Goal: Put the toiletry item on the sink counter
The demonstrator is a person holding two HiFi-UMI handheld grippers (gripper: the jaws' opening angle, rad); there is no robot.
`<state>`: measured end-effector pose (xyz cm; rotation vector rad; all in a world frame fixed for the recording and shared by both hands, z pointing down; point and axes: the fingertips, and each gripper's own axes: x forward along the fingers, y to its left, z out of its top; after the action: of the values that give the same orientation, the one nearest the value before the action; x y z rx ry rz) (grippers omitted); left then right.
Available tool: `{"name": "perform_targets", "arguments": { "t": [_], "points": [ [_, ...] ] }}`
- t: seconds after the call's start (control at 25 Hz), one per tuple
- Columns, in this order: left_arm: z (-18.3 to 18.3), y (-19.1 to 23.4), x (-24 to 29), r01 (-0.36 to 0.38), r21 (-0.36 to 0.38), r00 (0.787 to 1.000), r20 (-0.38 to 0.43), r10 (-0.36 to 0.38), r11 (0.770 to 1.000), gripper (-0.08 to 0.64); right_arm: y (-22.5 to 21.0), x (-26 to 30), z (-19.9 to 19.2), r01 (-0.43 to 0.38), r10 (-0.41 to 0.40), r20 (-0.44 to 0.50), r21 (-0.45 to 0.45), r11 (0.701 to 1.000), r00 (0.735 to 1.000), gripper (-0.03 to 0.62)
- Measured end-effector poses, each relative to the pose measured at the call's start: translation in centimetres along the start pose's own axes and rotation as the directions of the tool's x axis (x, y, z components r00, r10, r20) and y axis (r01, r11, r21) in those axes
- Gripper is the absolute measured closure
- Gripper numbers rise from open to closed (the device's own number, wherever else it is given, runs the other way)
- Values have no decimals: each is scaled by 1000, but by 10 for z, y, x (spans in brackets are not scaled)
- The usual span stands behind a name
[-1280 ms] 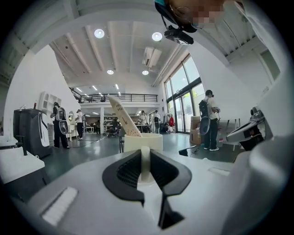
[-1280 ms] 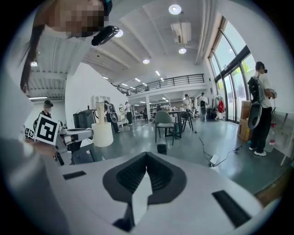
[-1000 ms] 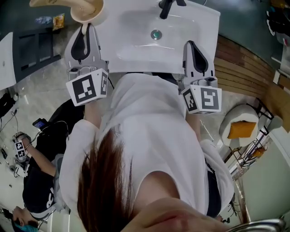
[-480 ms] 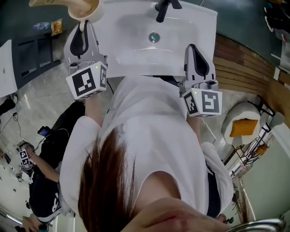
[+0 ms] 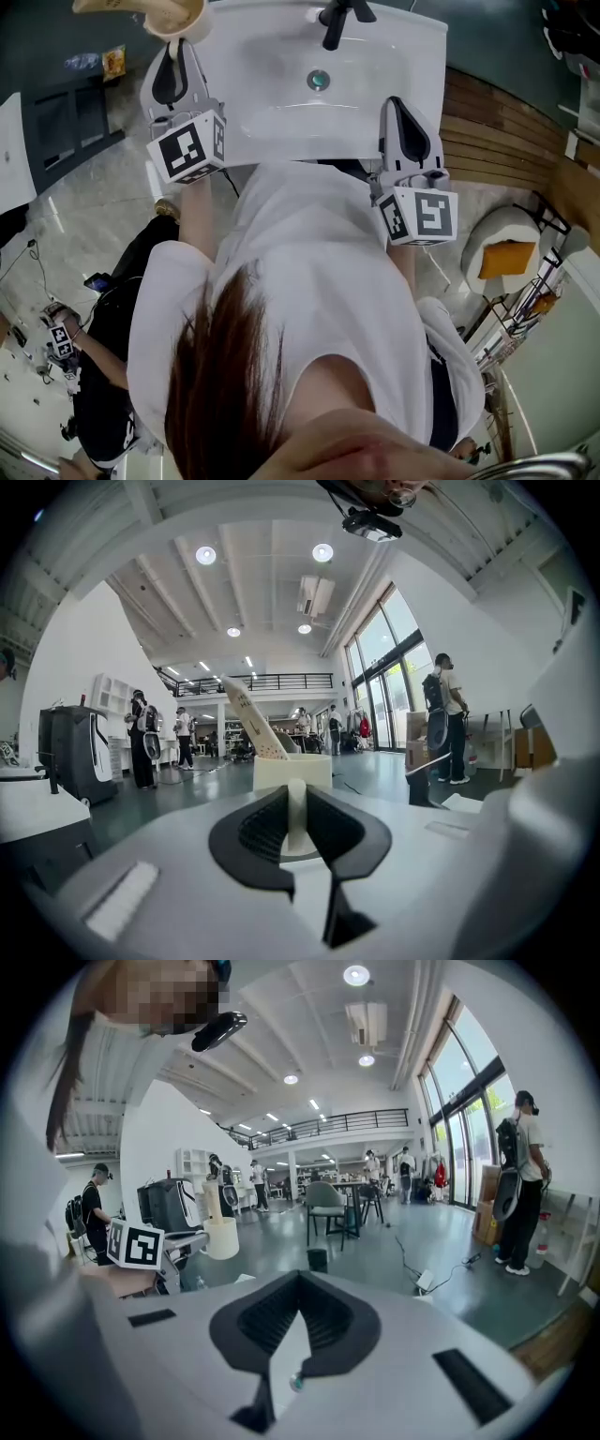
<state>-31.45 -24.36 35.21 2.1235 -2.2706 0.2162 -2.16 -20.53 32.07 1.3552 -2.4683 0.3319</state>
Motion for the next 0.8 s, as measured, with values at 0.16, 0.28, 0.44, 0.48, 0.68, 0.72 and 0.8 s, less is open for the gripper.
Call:
{"name": "perform_targets", "arguments": {
  "t": [0.16, 0.28, 0.44, 0.48, 0.68, 0.72, 0.8],
  "points": [
    [-22, 5, 9, -11, -3, 1000, -24, 11, 1000, 511, 1, 0, -3, 9, -9, -2, 3, 1000, 1000, 588],
    [-35, 9, 13, -13, -14, 999, -43, 13, 1000, 511, 2, -1, -3, 15, -15, -6, 2, 1000, 1000, 588],
    [-46, 9, 20, -4, -7, 999, -45, 4, 1000, 511, 4, 1, -3, 14, -14, -23, -11, 1000, 1000, 588],
    [-48, 8, 21, -1, -4, 999, -46, 1, 1000, 512, 4, 2, -3, 14, -14, -24, -11, 1000, 1000, 588],
    [-59, 7, 31, 6, 0, 999, -54, -6, 1000, 512, 4, 4, -7, 18, -18, -28, -5, 1000, 999, 588],
    [-61, 7, 33, 7, 1, 998, -56, -7, 1000, 511, 4, 4, -7, 19, -19, -30, -5, 1000, 999, 588],
    [-64, 7, 36, 7, 1, 998, -60, -7, 1000, 512, 4, 5, -7, 21, -22, -34, -5, 1000, 999, 588]
  ]
}}
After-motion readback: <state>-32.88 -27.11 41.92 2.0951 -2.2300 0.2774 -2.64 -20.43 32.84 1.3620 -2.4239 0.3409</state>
